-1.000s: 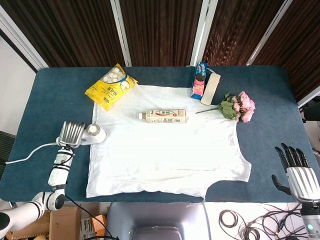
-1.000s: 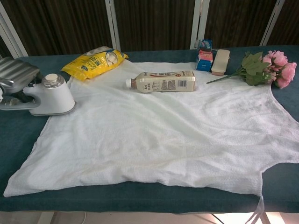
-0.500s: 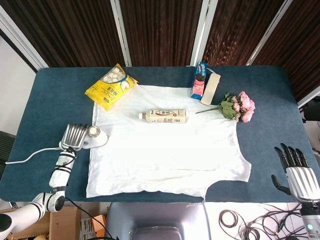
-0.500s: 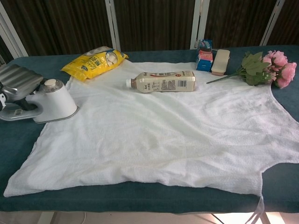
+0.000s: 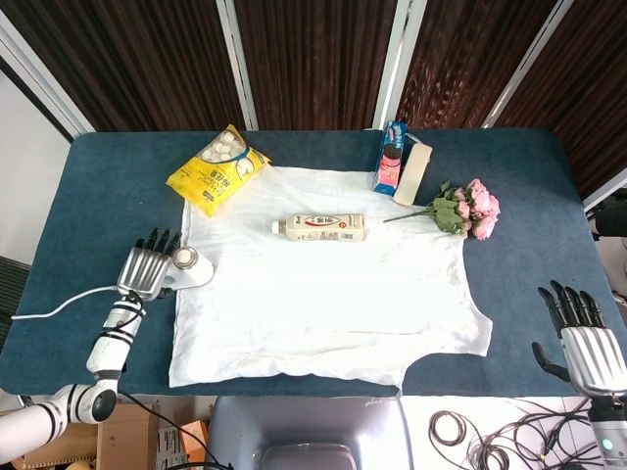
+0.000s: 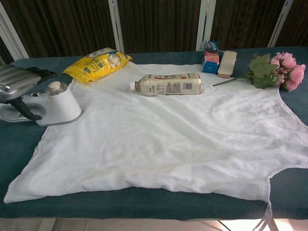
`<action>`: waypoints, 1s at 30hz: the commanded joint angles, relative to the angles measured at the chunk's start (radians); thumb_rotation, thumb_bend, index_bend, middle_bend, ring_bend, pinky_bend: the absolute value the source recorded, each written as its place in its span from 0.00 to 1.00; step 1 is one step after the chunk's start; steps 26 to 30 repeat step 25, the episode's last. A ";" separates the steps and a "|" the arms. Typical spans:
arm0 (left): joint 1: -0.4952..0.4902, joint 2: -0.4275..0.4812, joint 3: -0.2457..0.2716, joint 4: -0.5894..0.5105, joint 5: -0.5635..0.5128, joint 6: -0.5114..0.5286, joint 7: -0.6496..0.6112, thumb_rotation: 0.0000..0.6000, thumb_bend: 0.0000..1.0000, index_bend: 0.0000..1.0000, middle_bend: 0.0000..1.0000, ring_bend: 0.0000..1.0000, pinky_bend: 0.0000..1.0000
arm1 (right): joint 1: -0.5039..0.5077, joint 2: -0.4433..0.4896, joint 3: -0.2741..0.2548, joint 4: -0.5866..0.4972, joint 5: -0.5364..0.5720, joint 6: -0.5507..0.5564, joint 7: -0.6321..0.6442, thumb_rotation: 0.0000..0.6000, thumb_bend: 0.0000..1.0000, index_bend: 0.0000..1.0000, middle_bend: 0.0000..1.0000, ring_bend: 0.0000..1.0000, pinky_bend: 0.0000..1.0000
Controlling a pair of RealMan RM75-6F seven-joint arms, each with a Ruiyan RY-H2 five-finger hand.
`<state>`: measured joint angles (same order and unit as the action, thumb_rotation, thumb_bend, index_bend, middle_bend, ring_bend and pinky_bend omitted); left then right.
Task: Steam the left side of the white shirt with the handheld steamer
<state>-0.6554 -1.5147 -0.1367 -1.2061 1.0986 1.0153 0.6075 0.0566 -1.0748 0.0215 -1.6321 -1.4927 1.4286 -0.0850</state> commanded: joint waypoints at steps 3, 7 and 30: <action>0.061 0.173 0.018 -0.233 0.042 0.060 -0.050 0.80 0.00 0.02 0.07 0.05 0.25 | 0.000 -0.002 0.001 0.000 0.003 -0.001 -0.005 1.00 0.31 0.00 0.00 0.00 0.00; 0.158 0.319 0.069 -0.425 0.131 0.157 -0.165 0.85 0.00 0.02 0.07 0.04 0.24 | -0.003 -0.005 -0.001 -0.001 0.001 0.003 -0.013 1.00 0.31 0.00 0.00 0.00 0.00; 0.518 0.267 0.204 -0.247 0.485 0.629 -0.615 1.00 0.01 0.00 0.02 0.00 0.13 | 0.000 -0.043 -0.011 -0.001 -0.008 0.003 -0.098 1.00 0.31 0.00 0.00 0.00 0.00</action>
